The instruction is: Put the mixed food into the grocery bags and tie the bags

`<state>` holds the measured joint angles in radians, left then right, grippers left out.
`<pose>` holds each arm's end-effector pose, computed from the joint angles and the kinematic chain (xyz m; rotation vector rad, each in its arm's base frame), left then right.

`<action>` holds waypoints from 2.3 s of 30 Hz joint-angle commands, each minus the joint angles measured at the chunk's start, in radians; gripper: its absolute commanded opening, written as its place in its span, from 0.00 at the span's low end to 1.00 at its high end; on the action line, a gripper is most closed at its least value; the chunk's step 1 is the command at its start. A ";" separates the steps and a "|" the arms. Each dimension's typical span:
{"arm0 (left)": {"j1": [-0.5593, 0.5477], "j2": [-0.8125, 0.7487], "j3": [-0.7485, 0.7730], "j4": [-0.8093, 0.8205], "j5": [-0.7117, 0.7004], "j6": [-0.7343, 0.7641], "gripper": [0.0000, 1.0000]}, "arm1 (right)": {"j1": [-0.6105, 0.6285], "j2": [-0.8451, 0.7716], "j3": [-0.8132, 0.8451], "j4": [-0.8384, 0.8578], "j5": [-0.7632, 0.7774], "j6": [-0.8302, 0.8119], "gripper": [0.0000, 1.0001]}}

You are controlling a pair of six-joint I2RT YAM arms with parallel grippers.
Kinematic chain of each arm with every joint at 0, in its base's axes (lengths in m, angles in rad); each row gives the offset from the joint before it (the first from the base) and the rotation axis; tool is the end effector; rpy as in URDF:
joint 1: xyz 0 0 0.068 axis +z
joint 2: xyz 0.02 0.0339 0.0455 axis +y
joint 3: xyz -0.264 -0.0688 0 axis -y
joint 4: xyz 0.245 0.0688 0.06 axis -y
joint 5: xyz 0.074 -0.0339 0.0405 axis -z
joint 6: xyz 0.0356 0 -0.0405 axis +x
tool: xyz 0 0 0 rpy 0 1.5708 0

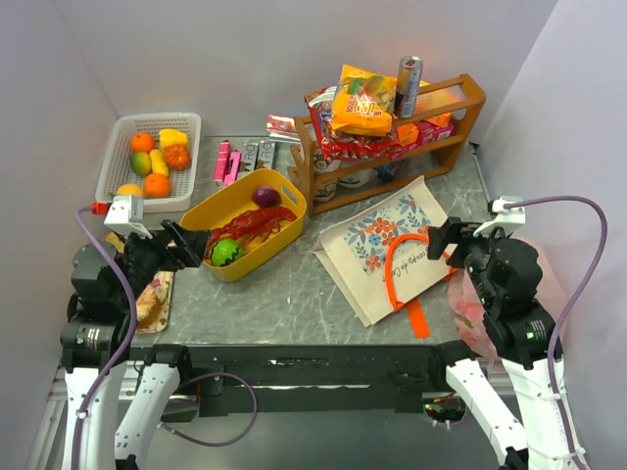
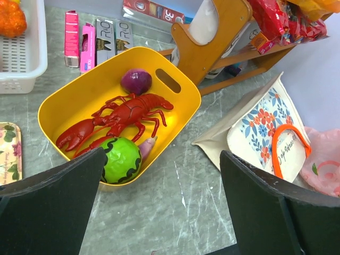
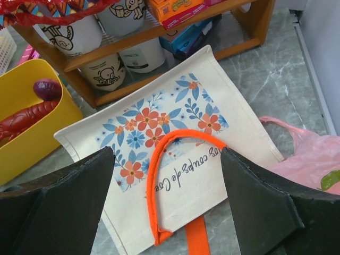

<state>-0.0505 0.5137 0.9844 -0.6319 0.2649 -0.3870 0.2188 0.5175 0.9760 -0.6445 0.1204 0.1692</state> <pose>0.0876 -0.0138 0.3904 -0.0974 1.7553 -0.5496 0.0899 0.0156 0.3861 0.0442 1.7582 0.1770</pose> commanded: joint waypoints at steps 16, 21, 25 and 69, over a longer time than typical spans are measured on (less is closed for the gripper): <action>-0.002 0.028 0.034 0.058 -0.016 0.008 0.96 | 0.005 -0.016 0.027 0.022 -0.021 0.004 0.88; -0.002 0.006 0.014 0.084 0.003 0.011 0.96 | 0.004 0.012 0.046 -0.047 -0.082 0.030 0.85; -0.002 0.002 -0.003 0.090 0.062 0.030 0.96 | 0.005 0.074 0.024 -0.109 -0.175 0.050 0.80; -1.075 0.657 -0.076 0.803 -0.287 -0.115 0.95 | 0.192 0.323 0.010 -0.050 -0.088 0.141 0.00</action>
<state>-1.1145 1.1465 0.8333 -0.0158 -0.0715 -0.4957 0.4034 0.9604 0.8452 -0.6792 0.0116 0.3439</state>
